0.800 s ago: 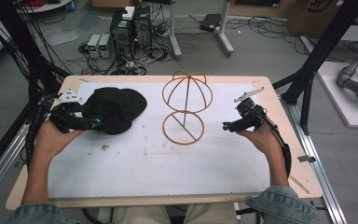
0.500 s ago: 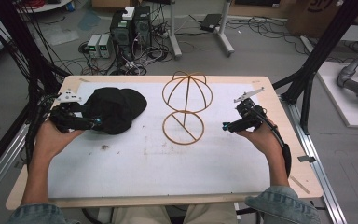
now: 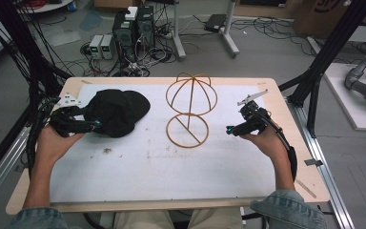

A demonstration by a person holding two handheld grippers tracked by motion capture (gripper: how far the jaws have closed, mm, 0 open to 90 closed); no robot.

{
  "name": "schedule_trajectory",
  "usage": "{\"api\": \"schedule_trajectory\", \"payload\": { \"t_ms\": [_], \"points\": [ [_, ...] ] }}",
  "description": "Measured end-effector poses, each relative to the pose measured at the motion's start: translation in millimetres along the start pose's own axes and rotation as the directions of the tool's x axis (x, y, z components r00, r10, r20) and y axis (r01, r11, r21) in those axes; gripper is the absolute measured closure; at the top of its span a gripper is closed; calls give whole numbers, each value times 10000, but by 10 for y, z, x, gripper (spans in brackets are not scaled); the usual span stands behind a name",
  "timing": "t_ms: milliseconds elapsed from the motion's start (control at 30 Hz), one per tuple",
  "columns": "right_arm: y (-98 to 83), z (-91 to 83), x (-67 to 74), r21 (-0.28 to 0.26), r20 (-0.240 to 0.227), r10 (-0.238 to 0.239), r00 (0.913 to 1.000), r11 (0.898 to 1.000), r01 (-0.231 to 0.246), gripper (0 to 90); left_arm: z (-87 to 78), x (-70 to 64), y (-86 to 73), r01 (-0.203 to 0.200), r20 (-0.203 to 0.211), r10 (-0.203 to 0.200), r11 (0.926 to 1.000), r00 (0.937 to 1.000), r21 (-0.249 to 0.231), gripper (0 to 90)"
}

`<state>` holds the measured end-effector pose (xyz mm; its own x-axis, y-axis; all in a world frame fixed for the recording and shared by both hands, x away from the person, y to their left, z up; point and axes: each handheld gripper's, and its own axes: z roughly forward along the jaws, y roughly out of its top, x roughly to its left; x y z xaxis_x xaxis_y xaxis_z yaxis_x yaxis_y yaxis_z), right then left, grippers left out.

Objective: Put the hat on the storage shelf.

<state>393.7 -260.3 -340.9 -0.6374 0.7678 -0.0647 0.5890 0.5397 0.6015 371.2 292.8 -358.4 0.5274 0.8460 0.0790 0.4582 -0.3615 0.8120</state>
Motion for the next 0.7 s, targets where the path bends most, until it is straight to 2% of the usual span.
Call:
{"api": "schedule_trajectory", "payload": {
  "t_ms": [167,267,300,433,700],
  "points": [
    [-1,9,4,68,-37,-11,10000,10000,12,165,73,17,-44,-4,-174,7,9998,9998,188,315],
    [-2,9,14,107,-61,11,10000,9999,-11,166,113,51,-87,84,-423,-73,9996,9991,273,321],
    [-7,9,10,77,-85,-4,10000,10000,5,165,119,67,-101,117,-682,-95,9994,9976,325,330],
    [-16,7,4,78,-111,-10,9999,10000,11,165,149,107,-150,240,-864,-224,9996,9960,172,354],
    [-33,4,9,138,-205,17,9998,9999,-14,165,268,95,-193,109,-994,-64,9989,9950,452,367]
  ]
}}
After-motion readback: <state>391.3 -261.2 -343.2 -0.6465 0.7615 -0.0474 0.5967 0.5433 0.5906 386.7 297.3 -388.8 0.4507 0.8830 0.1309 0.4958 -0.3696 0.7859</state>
